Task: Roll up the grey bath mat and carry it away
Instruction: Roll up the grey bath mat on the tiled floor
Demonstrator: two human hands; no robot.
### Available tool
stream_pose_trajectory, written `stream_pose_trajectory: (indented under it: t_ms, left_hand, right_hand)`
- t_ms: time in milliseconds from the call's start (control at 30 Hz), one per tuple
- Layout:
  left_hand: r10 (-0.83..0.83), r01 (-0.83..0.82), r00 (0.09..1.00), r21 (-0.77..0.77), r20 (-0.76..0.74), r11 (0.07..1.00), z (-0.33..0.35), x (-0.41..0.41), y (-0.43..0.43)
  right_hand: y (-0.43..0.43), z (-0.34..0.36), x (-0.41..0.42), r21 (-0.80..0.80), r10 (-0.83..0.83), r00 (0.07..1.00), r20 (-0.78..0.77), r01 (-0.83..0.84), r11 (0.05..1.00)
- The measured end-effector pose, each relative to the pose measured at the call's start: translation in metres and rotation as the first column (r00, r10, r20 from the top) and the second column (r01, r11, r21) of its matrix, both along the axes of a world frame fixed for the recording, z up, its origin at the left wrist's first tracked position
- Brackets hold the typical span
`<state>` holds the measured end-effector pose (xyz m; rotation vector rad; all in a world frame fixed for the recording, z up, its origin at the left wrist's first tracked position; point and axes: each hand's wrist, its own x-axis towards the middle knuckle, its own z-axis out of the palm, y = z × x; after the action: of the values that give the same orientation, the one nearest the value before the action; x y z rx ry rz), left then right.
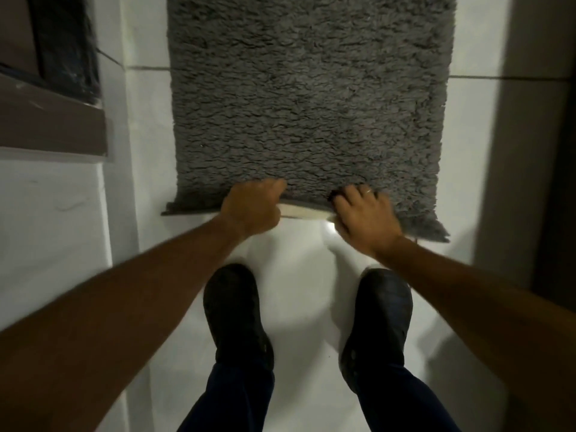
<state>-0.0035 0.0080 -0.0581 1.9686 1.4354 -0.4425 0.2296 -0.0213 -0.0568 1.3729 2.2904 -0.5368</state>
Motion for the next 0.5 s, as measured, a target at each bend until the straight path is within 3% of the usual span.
stream_pose_trajectory:
  t_ms: [133,200,267,367,500]
  left_hand:
    - [0.015,0.002,0.997,0.24,-0.07,0.971,0.01,-0.02,0.021]
    - [-0.048,0.113,0.983,0.372,-0.18,0.921,0.005,-0.023,0.018]
    - [-0.136,0.212,0.972,0.47,-0.19,0.857,0.0,-0.02,0.016]
    - [-0.235,0.305,0.947,0.378,-0.22,0.874,-0.01,-0.015,0.002]
    - [-0.212,0.292,0.928,0.247,-0.305,0.924,-0.025,-0.023,-0.01]
  right_hand:
    - [0.05,0.009,0.004,0.118,-0.125,0.989,-0.079,0.134,0.984]
    - [0.065,0.008,-0.003,0.122,-0.129,0.99,-0.063,0.136,0.983]
    - [0.069,0.003,-0.008,0.093,-0.168,0.986,-0.011,0.168,0.981]
    - [0.052,-0.01,0.0,0.084,-0.203,0.979,0.009,0.201,0.976]
    - [0.037,-0.019,0.009,0.183,-0.195,0.981,-0.016,0.195,0.964]
